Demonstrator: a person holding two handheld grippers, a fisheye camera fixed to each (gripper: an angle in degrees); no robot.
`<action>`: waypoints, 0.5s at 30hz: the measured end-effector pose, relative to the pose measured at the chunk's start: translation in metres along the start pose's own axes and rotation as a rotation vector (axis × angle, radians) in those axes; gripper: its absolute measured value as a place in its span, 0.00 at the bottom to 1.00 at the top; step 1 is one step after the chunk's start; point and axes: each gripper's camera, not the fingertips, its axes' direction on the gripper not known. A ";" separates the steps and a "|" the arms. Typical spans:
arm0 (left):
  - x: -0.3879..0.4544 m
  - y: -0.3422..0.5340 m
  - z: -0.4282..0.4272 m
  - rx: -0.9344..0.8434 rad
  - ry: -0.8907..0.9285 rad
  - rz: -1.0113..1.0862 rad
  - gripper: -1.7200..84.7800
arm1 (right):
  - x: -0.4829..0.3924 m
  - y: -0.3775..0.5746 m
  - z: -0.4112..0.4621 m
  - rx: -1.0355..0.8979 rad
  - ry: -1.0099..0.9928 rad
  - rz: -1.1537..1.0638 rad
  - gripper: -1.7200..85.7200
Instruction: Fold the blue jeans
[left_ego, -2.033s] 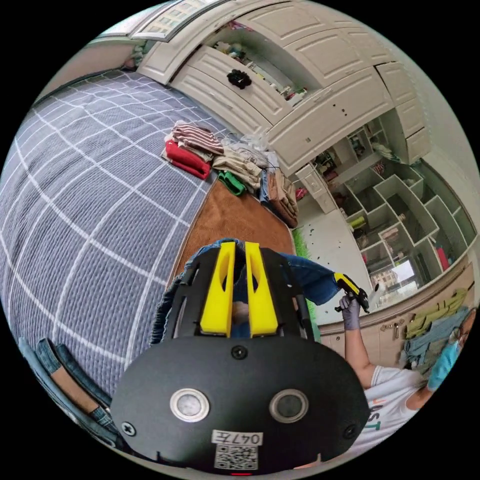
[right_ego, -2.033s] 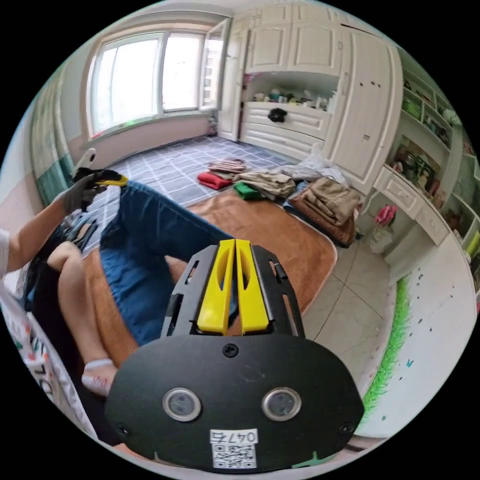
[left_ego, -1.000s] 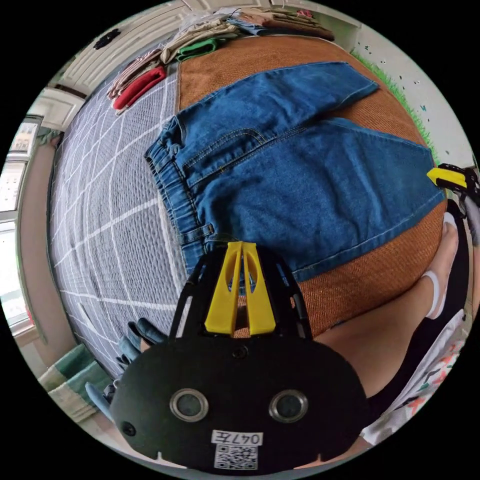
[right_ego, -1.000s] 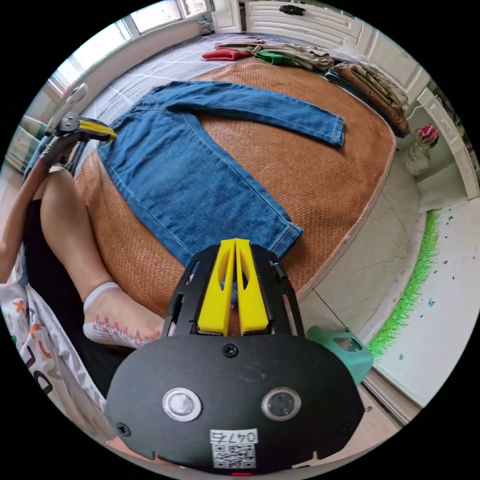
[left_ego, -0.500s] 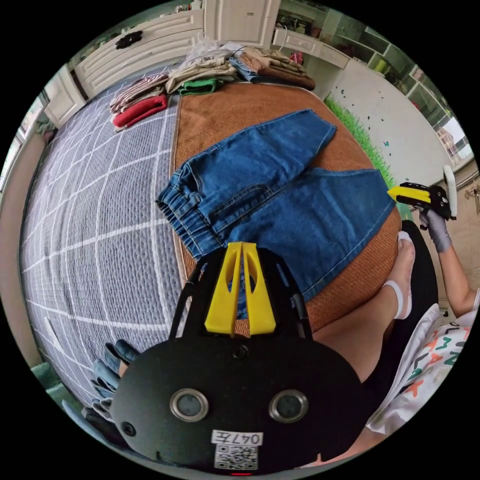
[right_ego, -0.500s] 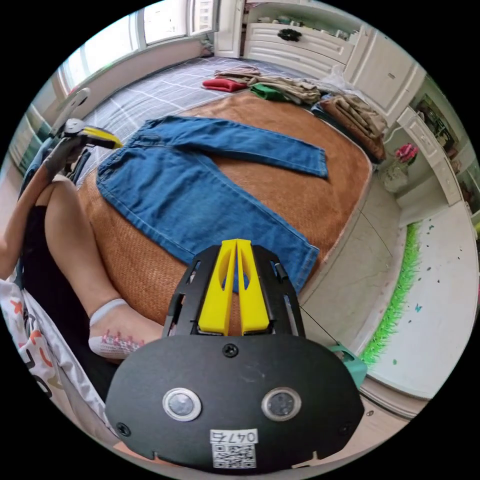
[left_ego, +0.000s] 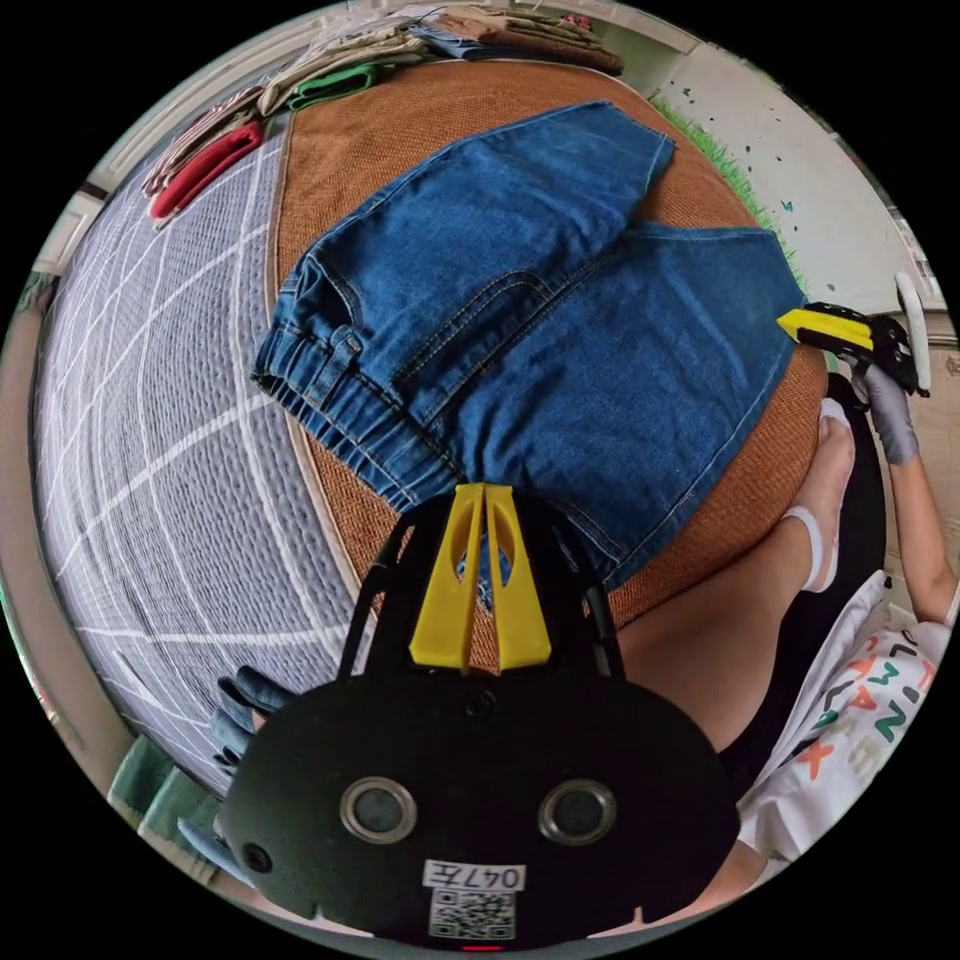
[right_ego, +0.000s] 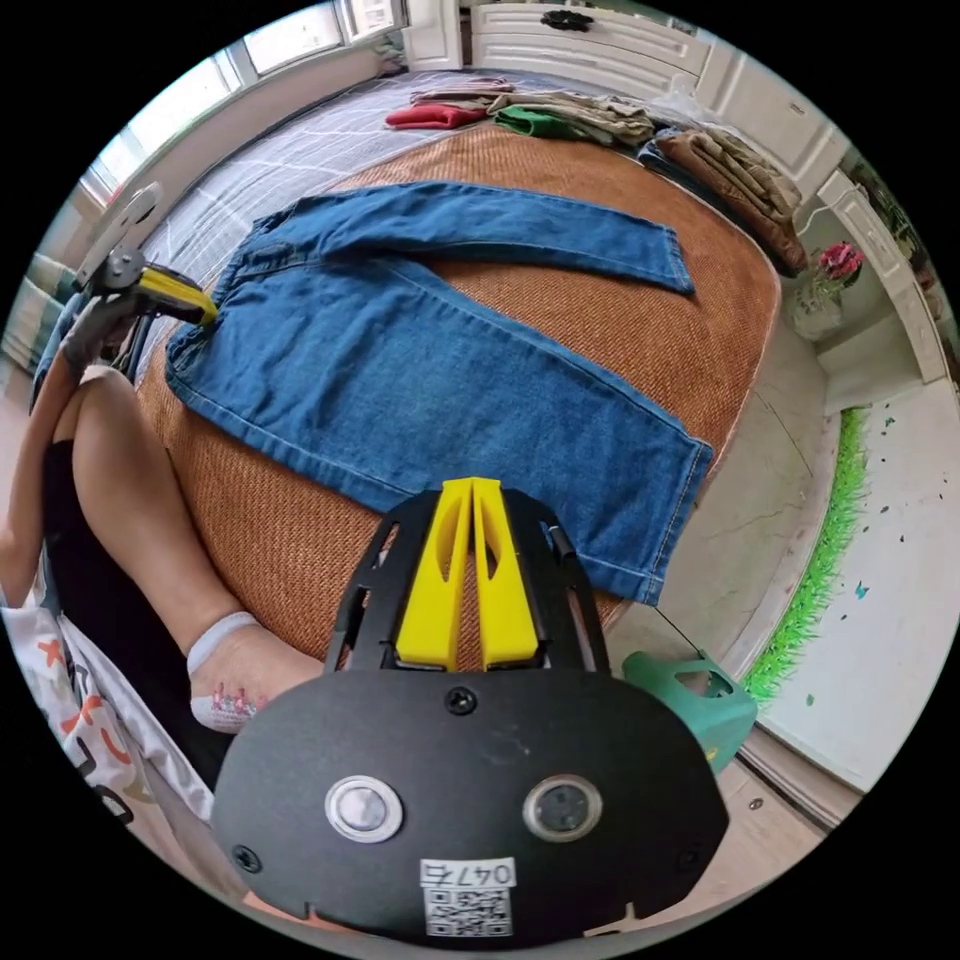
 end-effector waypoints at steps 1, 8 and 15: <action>-0.001 0.000 0.000 0.003 0.003 -0.002 0.01 | 0.002 0.003 -0.004 0.017 0.006 0.011 0.02; -0.014 -0.001 0.001 0.025 0.044 -0.009 0.01 | 0.074 0.098 -0.037 0.227 0.107 0.432 0.07; -0.027 0.000 0.003 0.033 0.074 -0.028 0.01 | 0.108 0.125 -0.021 0.206 -0.007 0.526 0.08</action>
